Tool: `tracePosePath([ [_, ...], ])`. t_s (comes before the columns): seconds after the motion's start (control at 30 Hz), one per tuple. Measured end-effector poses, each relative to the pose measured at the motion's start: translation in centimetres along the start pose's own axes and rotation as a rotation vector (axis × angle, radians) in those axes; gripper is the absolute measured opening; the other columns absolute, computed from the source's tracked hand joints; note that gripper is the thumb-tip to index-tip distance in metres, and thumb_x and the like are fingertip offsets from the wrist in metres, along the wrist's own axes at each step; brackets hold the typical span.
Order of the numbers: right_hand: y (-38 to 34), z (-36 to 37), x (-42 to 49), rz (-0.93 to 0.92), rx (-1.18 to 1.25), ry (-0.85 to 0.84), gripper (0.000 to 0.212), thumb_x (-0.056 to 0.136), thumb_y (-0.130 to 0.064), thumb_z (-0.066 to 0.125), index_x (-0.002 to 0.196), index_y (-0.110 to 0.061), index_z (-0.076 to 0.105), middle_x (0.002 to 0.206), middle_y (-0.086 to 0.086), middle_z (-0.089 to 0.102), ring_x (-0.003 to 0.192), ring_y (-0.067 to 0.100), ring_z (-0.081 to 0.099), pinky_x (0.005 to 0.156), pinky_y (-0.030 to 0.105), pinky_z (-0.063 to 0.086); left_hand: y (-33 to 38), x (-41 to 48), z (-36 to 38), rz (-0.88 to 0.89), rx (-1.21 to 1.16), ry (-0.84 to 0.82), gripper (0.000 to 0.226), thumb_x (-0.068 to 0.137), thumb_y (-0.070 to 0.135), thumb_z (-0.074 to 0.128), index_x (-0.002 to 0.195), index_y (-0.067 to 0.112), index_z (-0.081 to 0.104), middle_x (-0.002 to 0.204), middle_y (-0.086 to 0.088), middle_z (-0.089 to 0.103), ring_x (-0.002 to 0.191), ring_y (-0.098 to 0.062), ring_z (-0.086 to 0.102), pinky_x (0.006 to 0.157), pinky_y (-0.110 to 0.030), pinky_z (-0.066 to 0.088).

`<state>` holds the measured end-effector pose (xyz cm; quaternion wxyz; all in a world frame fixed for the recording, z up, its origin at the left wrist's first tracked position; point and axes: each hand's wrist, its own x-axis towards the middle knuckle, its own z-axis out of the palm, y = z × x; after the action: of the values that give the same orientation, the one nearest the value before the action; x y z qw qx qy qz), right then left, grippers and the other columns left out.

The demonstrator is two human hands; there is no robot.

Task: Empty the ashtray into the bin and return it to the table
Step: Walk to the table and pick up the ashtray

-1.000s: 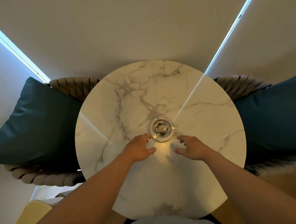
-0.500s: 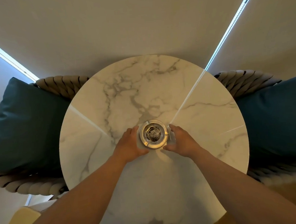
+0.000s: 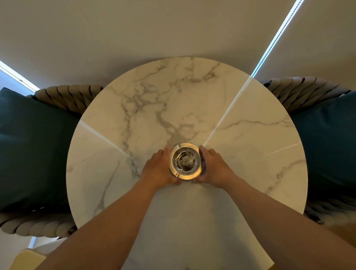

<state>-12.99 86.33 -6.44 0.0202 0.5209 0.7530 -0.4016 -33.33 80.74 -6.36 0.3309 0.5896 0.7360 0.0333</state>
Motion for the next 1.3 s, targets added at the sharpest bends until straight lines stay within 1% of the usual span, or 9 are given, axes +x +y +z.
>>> tracePosePath([
  [0.17,-0.3,0.3,0.3,0.002,0.007,-0.01,0.125,0.054,-0.038,0.091,0.152,-0.019,0.015,0.129,0.008,0.043,0.119,0.028,0.042,0.095,0.04,0.045,0.4,0.4,0.1,0.01,-0.001,0.015,0.109,0.045,0.05,0.087,0.136,0.028,0.032,0.121,-0.003,0.057,0.111,-0.028,0.053,0.086,-0.041,0.049],
  [0.57,-0.8,-0.8,0.2,-0.025,0.063,-0.009,0.135,0.049,-0.046,0.092,0.153,-0.018,0.012,0.128,0.007,0.042,0.12,0.026,0.044,0.097,0.041,0.045,1.1,0.3,-0.5,0.039,-0.062,0.028,0.1,0.051,0.052,0.084,0.135,0.028,0.036,0.12,-0.001,0.058,0.11,-0.026,0.054,0.087,-0.042,0.049],
  [0.7,-1.1,-1.9,-0.9,-0.09,0.111,0.039,0.132,0.048,-0.045,0.094,0.152,-0.019,0.016,0.118,0.002,0.042,0.111,0.019,0.049,0.093,0.031,0.045,1.8,-0.9,-1.8,0.093,-0.157,0.055,0.1,0.053,0.052,0.084,0.138,0.029,0.037,0.121,0.001,0.059,0.112,-0.024,0.055,0.09,-0.043,0.048],
  [0.87,-2.0,-3.4,-3.1,-0.142,0.138,0.047,0.131,0.051,-0.039,0.094,0.153,-0.021,0.013,0.114,-0.003,0.04,0.105,0.01,0.044,0.089,0.02,0.039,2.7,-3.7,-3.6,0.188,-0.314,0.099,0.109,0.045,0.052,0.088,0.139,0.03,0.039,0.122,0.009,0.059,0.111,-0.015,0.055,0.092,-0.043,0.047],
  [0.93,-2.5,-4.0,-4.2,-0.172,0.137,0.054,0.13,0.052,-0.039,0.093,0.153,-0.021,0.013,0.114,-0.003,0.04,0.105,0.007,0.042,0.086,0.012,0.033,2.8,-5.0,-4.2,0.197,-0.344,0.11,0.113,0.045,0.051,0.09,0.142,0.031,0.037,0.121,0.011,0.058,0.108,-0.009,0.054,0.091,-0.04,0.048],
  [1.0,-3.2,-4.5,-5.4,-0.199,0.129,0.053,0.13,0.053,-0.041,0.092,0.153,-0.022,0.011,0.112,-0.008,0.039,0.099,-0.002,0.039,0.083,0.006,0.031,2.8,-6.3,-4.6,0.193,-0.352,0.124,0.117,0.043,0.055,0.089,0.143,0.036,0.033,0.118,0.018,0.055,0.098,0.003,0.05,0.086,-0.032,0.048],
  [1.1,-4.2,-5.3,-7.4,-0.235,0.135,0.056,0.13,0.054,-0.047,0.09,0.154,-0.023,0.01,0.105,-0.025,0.033,0.097,-0.016,0.037,0.08,0.0,0.031,3.0,-8.6,-5.5,0.232,-0.375,0.166,0.114,0.039,0.064,0.086,0.137,0.051,0.029,0.105,0.032,0.052,0.09,0.013,0.047,0.072,-0.018,0.041],
  [1.2,-5.3,-6.0,-9.4,-0.248,0.14,0.064,0.13,0.054,-0.051,0.089,0.154,-0.024,0.011,0.103,-0.032,0.031,0.095,-0.02,0.037,0.078,0.001,0.032,3.4,-10.8,-6.5,0.257,-0.392,0.208,0.11,0.038,0.068,0.084,0.131,0.06,0.027,0.101,0.041,0.051,0.083,0.006,0.051,0.064,-0.011,0.039],
  [1.3,-6.5,-6.4,-11.2,-0.279,0.142,0.076,0.129,0.053,-0.05,0.089,0.154,-0.023,0.014,0.101,-0.03,0.033,0.095,-0.016,0.039,0.077,0.003,0.033,3.2,-12.6,-6.8,0.255,-0.447,0.217,0.113,0.04,0.067,0.085,0.137,0.061,0.026,0.092,0.032,0.056,0.075,-0.004,0.051,0.062,-0.012,0.043],
])
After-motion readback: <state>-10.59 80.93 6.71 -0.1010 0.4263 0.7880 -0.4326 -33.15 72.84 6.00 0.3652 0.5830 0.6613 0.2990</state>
